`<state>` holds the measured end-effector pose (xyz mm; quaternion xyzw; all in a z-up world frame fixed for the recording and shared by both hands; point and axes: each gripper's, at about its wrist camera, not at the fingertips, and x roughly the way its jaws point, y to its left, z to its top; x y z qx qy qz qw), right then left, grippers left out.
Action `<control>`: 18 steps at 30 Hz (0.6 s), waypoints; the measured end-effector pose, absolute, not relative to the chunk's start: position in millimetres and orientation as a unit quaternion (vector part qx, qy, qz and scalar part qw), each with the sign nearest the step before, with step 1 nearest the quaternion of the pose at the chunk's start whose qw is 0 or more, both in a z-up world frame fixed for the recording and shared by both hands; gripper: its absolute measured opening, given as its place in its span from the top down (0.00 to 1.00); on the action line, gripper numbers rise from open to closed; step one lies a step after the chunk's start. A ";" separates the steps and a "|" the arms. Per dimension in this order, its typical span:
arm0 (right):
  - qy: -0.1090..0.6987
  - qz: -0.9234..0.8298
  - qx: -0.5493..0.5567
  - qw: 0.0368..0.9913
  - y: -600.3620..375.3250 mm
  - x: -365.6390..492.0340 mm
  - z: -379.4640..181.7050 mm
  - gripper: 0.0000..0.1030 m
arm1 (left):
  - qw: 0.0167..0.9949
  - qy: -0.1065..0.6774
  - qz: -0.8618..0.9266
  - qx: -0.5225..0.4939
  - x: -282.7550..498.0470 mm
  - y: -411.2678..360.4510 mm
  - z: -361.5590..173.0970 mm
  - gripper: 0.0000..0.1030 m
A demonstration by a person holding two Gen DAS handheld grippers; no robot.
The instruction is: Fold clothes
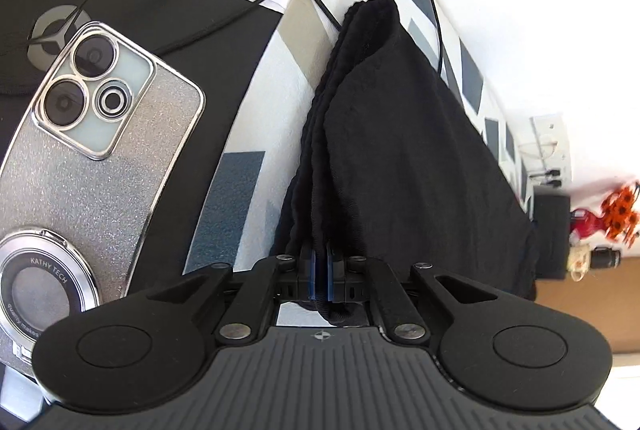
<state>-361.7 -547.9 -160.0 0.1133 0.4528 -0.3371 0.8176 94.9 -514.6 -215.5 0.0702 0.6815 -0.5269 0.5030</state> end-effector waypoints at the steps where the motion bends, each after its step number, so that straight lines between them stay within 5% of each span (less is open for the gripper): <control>1: 0.456 -0.340 0.109 0.815 -546.1 -360.5 -161.5 0.97 | 0.504 0.680 -0.526 0.079 94.4 -514.8 -213.5 0.90; 4: 0.459 -0.347 0.111 0.811 -541.8 -359.3 -160.5 0.91 | 0.519 0.670 -0.524 0.083 99.1 -510.4 -201.2 0.75; 6: 0.460 -0.352 0.108 0.808 -536.5 -360.5 -158.7 0.73 | 0.552 0.649 -0.517 0.076 105.4 -501.5 -186.0 0.58; 10: 0.431 -0.380 0.131 0.808 -529.0 -371.5 -153.6 0.64 | 0.582 0.606 -0.540 0.049 105.2 -476.9 -152.5 0.56; 13: 0.366 -0.444 0.187 0.797 -525.9 -388.6 -147.1 0.46 | 0.552 0.605 -0.573 0.019 87.4 -461.5 -142.9 0.41; 18: 0.265 -0.552 0.277 0.741 -526.7 -413.3 -152.1 0.34 | 0.495 0.656 -0.570 0.009 40.8 -464.0 -175.3 0.39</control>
